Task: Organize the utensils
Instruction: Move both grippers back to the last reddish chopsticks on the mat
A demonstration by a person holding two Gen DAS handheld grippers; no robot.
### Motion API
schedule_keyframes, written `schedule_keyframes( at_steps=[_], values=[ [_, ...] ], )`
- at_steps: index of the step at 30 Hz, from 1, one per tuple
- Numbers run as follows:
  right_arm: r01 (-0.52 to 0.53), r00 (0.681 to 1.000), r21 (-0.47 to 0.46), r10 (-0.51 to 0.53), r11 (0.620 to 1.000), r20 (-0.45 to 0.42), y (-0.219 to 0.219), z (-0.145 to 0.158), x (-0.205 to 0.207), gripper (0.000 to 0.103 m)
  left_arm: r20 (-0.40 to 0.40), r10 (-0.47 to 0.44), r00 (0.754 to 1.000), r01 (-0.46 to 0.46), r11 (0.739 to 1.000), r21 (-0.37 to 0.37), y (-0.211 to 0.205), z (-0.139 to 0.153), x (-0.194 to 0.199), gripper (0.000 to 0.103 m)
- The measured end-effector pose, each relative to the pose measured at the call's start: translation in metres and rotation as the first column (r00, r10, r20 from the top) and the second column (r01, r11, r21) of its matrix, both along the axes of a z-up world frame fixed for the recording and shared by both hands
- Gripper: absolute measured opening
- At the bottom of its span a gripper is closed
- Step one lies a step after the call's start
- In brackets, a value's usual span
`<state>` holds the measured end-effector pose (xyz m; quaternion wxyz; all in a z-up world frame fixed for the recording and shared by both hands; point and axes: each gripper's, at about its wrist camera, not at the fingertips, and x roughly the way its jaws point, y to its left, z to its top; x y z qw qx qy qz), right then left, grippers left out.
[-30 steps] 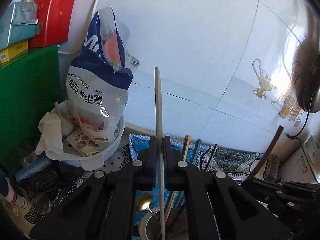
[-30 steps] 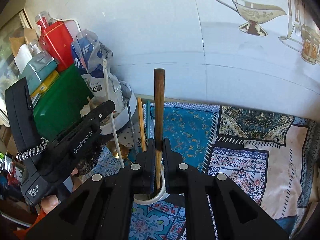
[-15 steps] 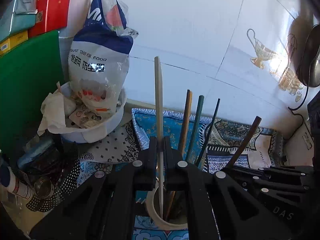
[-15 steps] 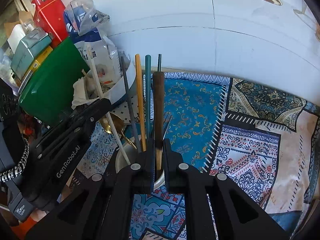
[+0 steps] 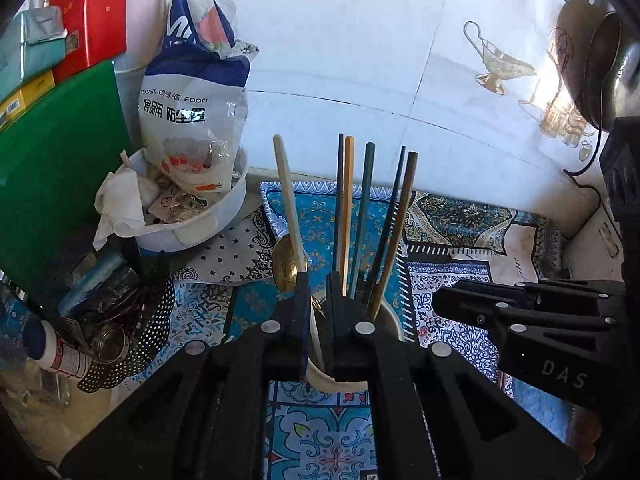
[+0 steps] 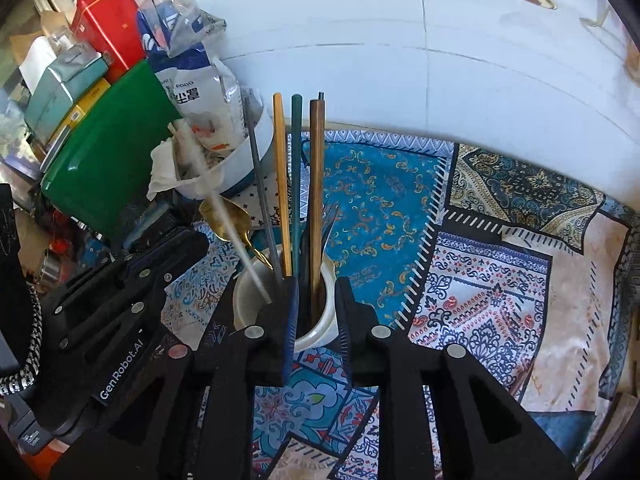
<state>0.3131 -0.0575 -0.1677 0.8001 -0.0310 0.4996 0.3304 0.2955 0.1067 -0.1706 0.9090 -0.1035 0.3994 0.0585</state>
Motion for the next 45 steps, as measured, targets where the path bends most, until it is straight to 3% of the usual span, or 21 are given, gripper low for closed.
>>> schedule_keyframes(
  at_steps=[7, 14, 23, 31, 38, 45],
  values=[
    [0.022, 0.996, -0.009, -0.021, 1.0, 0.086, -0.027, 0.027, -0.016, 0.021, 0.025, -0.041, 0.999, 0.04, 0.999, 0.035, -0.021, 0.031, -0.014, 0.015],
    [0.092, 0.98, -0.012, -0.088, 0.996, 0.176, -0.072, 0.052, -0.029, 0.027, 0.071, -0.095, 0.993, 0.091, 0.995, 0.049, -0.052, 0.056, -0.023, 0.037],
    [0.206, 0.961, -0.045, -0.193, 0.978, 0.2, -0.13, 0.051, -0.039, 0.027, 0.044, -0.202, 0.978, 0.2, 0.979, 0.038, -0.103, 0.05, -0.018, 0.058],
    [0.286, 0.955, -0.074, -0.277, 0.955, 0.108, -0.173, 0.013, -0.042, 0.03, -0.063, -0.298, 0.952, 0.3, 0.954, 0.021, -0.15, 0.017, -0.006, 0.06],
    [0.321, 0.941, -0.135, -0.332, 0.937, -0.064, -0.194, -0.054, -0.045, 0.031, -0.217, -0.324, 0.921, 0.336, 0.941, 0.023, -0.173, -0.032, 0.001, 0.06],
    [0.288, 0.921, -0.163, -0.319, 0.944, -0.225, -0.183, -0.115, -0.049, 0.031, -0.334, -0.317, 0.888, 0.358, 0.931, 0.068, -0.174, -0.076, -0.01, 0.06]
  ],
)
